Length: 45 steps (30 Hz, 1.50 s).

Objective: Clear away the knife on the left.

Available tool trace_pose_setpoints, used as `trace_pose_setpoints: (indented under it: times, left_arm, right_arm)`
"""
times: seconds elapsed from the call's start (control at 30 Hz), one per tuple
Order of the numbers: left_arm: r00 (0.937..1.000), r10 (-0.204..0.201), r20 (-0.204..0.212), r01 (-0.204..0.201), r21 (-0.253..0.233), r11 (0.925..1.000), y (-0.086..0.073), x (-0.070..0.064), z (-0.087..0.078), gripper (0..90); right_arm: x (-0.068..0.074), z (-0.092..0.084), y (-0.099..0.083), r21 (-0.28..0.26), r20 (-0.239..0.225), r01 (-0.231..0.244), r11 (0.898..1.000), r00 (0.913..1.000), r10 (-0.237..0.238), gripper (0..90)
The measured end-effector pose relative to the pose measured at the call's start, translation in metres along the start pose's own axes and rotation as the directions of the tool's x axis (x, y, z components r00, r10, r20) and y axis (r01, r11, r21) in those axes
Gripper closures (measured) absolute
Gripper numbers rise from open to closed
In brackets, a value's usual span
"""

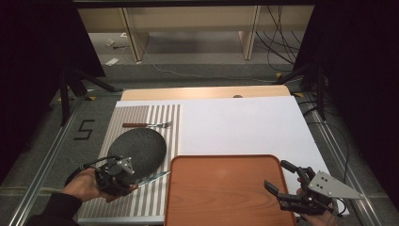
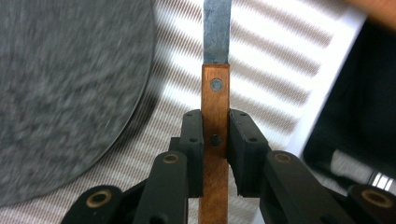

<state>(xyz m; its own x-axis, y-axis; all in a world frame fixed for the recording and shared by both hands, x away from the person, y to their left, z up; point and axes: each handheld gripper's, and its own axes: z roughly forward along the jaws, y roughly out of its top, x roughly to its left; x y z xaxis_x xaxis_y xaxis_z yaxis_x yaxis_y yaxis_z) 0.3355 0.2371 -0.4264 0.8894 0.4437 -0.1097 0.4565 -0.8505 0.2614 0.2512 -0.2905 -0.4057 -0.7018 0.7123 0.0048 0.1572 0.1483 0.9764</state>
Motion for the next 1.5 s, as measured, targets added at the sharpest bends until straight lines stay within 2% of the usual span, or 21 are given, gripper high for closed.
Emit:
trace_pose_setpoints:
  times: [0.13,0.2,0.27,0.3,0.33,0.37,0.47,0.5,0.6,0.63,0.73,0.83,0.87,0.9,0.93,1.03,1.07,1.27,1.37,1.43,1.5]
  left_arm:
    - [0.9981,-0.050,0.034,0.052,-0.065,0.9965,0.010,-0.008,-0.003,76.7]
    - [0.9961,-0.077,0.043,0.081,-0.102,0.9915,0.014,-0.012,-0.004,76.7]
    - [0.9930,-0.100,0.064,0.108,-0.147,0.9832,0.020,-0.017,-0.006,76.7]
    - [0.9930,-0.100,0.064,0.108,-0.147,0.9832,0.020,-0.017,-0.006,76.7]
    - [0.9883,-0.126,0.086,0.140,-0.179,0.9738,0.026,-0.021,-0.006,76.7]
    - [0.9861,-0.138,0.093,0.154,-0.196,0.9686,0.028,-0.024,-0.005,76.7]
    - [0.9788,-0.166,0.121,0.189,-0.221,0.9566,0.036,-0.030,-0.003,76.7]
    - [0.9788,-0.166,0.121,0.189,-0.221,0.9566,0.036,-0.030,-0.003,76.7]
    - [0.9695,-0.198,0.145,0.229,-0.245,0.9422,0.044,-0.036,0.000,76.7]
    - [0.9695,-0.198,0.145,0.229,-0.245,0.9422,0.044,-0.036,0.000,76.7]
    - [0.9633,-0.216,0.159,0.251,-0.244,0.9369,0.053,-0.040,0.003,76.7]
    - [0.9583,-0.230,0.169,0.268,-0.254,0.9292,0.058,-0.043,0.005,76.7]
    - [0.9585,-0.220,0.181,0.261,-0.248,0.9329,0.060,-0.044,0.007,76.7]
    - [0.9585,-0.220,0.181,0.261,-0.248,0.9329,0.060,-0.044,0.007,76.7]
    - [0.9562,-0.224,0.188,0.268,-0.255,0.9290,0.063,-0.046,0.009,76.7]
    - [0.9573,-0.213,0.195,0.259,-0.247,0.9338,0.067,-0.047,0.012,76.7]
    - [0.9542,-0.218,0.204,0.266,-0.245,0.9325,0.071,-0.048,0.015,76.7]
    - [0.9482,-0.219,0.230,0.275,-0.246,0.9296,0.083,-0.050,0.025,76.7]
    - [0.9480,-0.219,0.231,0.275,-0.248,0.9289,0.087,-0.052,0.027,76.7]
    - [0.9444,-0.219,0.245,0.281,-0.258,0.9244,0.092,-0.054,0.031,76.7]
    - [0.9425,-0.217,0.254,0.282,-0.257,0.9244,0.094,-0.054,0.032,76.7]
  right_arm:
    - [0.000,0.000,0.000,-0.001,0.000,0.000,1.000,1.0000,0.000,18.5]
    - [0.000,0.000,0.000,0.000,0.000,0.000,1.000,1.0000,0.000,18.5]
    - [0.000,0.000,0.000,-0.001,0.000,0.001,1.000,1.0000,-0.001,18.5]
    - [0.000,0.000,0.000,-0.001,0.000,0.000,1.000,1.0000,0.000,18.5]
    - [0.000,0.000,0.000,-0.002,0.000,0.000,1.000,1.0000,0.000,18.5]
    - [0.000,0.000,0.000,-0.002,0.000,0.000,1.000,1.0000,0.000,18.5]
    - [0.000,0.000,0.000,-0.002,-0.001,0.001,1.000,1.0000,-0.001,18.5]
    - [0.000,0.000,0.000,-0.002,-0.001,0.000,1.000,1.0000,0.000,18.5]
    - [0.000,0.000,0.000,-0.002,-0.001,0.001,1.000,1.0000,-0.001,18.5]
    - [0.000,0.000,0.000,-0.002,-0.001,0.001,1.000,1.0000,-0.001,18.5]
    - [0.000,0.000,0.000,-0.002,-0.002,0.002,1.000,1.0000,-0.002,18.5]
    - [0.000,0.000,0.000,-0.002,-0.002,0.003,1.000,1.0000,-0.003,18.5]
    - [0.000,0.000,0.000,-0.002,-0.002,0.003,1.000,1.0000,-0.003,18.5]
    - [0.000,0.000,0.000,-0.002,-0.002,0.003,1.000,1.0000,-0.003,18.5]
    - [0.000,0.000,0.000,-0.003,-0.002,0.002,1.000,1.0000,-0.002,18.5]
    - [0.000,0.000,0.000,-0.002,-0.002,0.003,1.000,1.0000,-0.003,18.5]
    - [0.000,0.000,0.000,-0.002,-0.002,0.003,1.000,1.0000,-0.003,18.5]
    - [0.000,0.000,0.000,-0.003,-0.002,0.003,1.000,1.0000,-0.003,18.5]
    - [0.000,0.000,0.000,-0.004,-0.003,0.006,1.000,1.0000,-0.006,18.5]
    - [0.000,0.000,0.000,-0.004,-0.003,0.005,1.000,1.0000,-0.005,18.5]
    - [0.000,0.000,0.000,-0.004,-0.003,0.006,1.000,1.0000,-0.006,18.5]
